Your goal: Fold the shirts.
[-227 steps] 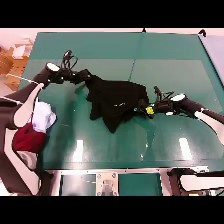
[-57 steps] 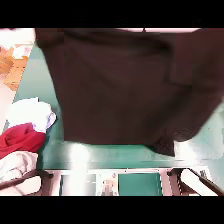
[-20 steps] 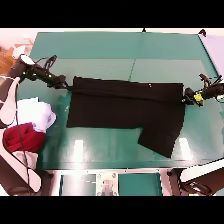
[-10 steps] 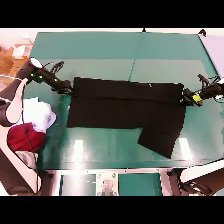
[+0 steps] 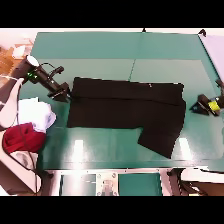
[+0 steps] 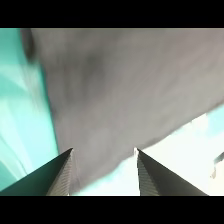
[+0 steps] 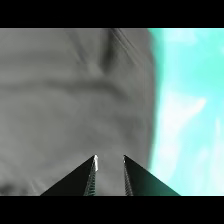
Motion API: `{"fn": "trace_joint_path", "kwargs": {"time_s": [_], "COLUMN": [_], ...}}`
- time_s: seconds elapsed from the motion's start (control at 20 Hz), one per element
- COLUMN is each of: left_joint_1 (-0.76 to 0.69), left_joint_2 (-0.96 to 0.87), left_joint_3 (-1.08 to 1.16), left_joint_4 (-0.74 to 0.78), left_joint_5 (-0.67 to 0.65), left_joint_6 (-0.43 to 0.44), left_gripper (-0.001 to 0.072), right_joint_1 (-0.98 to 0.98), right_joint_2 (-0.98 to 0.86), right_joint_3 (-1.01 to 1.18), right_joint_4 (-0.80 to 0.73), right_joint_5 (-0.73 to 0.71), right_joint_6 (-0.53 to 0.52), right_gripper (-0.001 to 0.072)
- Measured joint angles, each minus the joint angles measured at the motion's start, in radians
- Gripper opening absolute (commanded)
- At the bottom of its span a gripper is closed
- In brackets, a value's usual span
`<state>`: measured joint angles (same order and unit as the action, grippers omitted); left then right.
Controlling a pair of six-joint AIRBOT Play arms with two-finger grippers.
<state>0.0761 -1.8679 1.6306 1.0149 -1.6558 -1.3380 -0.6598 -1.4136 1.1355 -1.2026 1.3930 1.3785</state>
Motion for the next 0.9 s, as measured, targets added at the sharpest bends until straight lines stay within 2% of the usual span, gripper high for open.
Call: {"fn": "trace_joint_path", "kwargs": {"time_s": [0.05,0.1,0.15,0.3,0.35,0.4,0.5,0.65,0.9], "left_joint_1": [0.008,0.021,0.037,0.069,0.071,0.062,0.025,-0.075,-0.245], "left_joint_2": [0.051,0.111,0.176,0.426,0.509,0.588,0.706,0.787,0.823], "left_joint_3": [-0.060,-0.132,-0.205,-0.480,-0.577,-0.682,-0.867,-1.070,-1.210], "left_joint_4": [0.005,0.021,0.026,0.019,0.009,0.002,-0.038,-0.151,-0.332], "left_joint_5": [0.002,0.016,0.041,0.179,0.235,0.302,0.421,0.646,1.053], "left_joint_6": [-0.002,-0.007,-0.011,-0.030,-0.035,-0.042,-0.060,-0.083,-0.139], "left_gripper": [0.0461,0.0461,0.0461,0.0462,0.0524,0.0619,0.0621,0.0622,0.0621], "right_joint_1": [-0.042,-0.086,-0.127,-0.222,-0.238,-0.251,-0.267,-0.277,-0.248], "right_joint_2": [0.058,0.110,0.160,0.285,0.312,0.332,0.357,0.373,0.381], "right_joint_3": [-0.063,-0.124,-0.181,-0.341,-0.383,-0.423,-0.484,-0.542,-0.575], "right_joint_4": [-0.015,-0.021,-0.029,-0.026,-0.008,0.006,0.038,0.106,0.183], "right_joint_5": [-0.011,-0.031,-0.046,-0.117,-0.136,-0.155,-0.191,-0.223,-0.243], "right_joint_6": [0.002,0.005,0.008,0.026,0.026,0.028,0.031,0.024,0.005], "right_gripper": [0.0252,0.0349,0.0368,0.0368,0.0368,0.0368,0.0368,0.0368,0.0368]}}
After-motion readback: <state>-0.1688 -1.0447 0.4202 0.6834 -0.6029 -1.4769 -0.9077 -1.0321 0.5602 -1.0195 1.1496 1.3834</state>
